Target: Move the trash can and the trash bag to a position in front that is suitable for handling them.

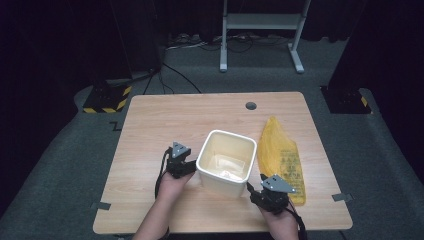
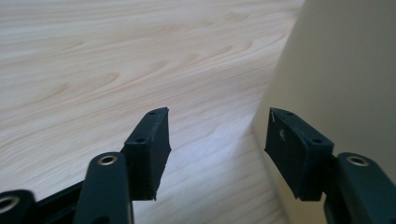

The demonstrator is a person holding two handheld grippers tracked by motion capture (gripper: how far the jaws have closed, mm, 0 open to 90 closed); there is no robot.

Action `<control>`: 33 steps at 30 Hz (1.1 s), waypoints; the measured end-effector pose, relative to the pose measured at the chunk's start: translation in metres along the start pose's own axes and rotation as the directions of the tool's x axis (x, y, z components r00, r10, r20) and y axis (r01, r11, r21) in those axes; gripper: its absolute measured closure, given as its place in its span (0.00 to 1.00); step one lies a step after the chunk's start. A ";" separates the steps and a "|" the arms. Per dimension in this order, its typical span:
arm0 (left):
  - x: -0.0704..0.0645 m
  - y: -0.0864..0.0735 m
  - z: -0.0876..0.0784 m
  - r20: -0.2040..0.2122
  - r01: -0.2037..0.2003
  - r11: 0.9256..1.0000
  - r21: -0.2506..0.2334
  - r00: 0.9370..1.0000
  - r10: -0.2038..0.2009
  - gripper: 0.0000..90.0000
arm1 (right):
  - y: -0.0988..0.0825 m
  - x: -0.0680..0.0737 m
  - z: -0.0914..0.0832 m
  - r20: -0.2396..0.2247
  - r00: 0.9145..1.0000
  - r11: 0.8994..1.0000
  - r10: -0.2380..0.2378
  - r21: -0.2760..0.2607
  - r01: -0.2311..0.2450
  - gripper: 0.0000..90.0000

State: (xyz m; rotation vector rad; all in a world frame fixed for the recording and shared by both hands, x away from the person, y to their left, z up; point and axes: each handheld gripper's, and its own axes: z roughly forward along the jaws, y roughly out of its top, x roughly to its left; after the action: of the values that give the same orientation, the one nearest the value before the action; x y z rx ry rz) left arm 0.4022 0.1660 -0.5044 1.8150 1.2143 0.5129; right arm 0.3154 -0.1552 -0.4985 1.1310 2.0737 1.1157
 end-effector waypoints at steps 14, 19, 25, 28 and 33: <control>0.016 -0.038 -0.059 -0.103 -0.023 0.993 0.115 0.994 0.035 0.30 | -0.003 -0.057 -0.017 0.049 0.998 1.000 0.025 0.010 -0.026 0.38; 0.019 -0.055 -0.075 -0.130 -0.034 0.989 0.141 0.990 0.052 0.23 | -0.009 -0.083 -0.020 0.054 0.998 0.998 0.043 0.045 -0.046 0.36; 0.021 -0.061 -0.086 -0.159 -0.018 0.994 0.109 0.987 0.035 0.19 | -0.020 -0.097 -0.020 0.089 0.994 0.996 0.062 0.058 -0.068 0.35; 0.020 -0.061 -0.089 -0.144 -0.009 0.996 0.093 0.989 0.023 0.19 | -0.025 -0.101 -0.020 0.107 0.993 0.995 0.057 0.077 -0.065 0.35; 0.021 -0.064 -0.089 -0.132 -0.001 0.995 0.102 0.991 0.015 0.18 | -0.031 -0.116 -0.028 0.163 0.983 0.991 0.085 0.084 -0.100 0.38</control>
State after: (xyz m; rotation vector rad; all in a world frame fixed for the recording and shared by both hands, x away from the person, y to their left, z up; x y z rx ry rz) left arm 0.3129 0.2327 -0.5127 1.8965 1.3452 0.5943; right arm 0.3409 -0.2759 -0.5041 1.3287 1.9834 0.9462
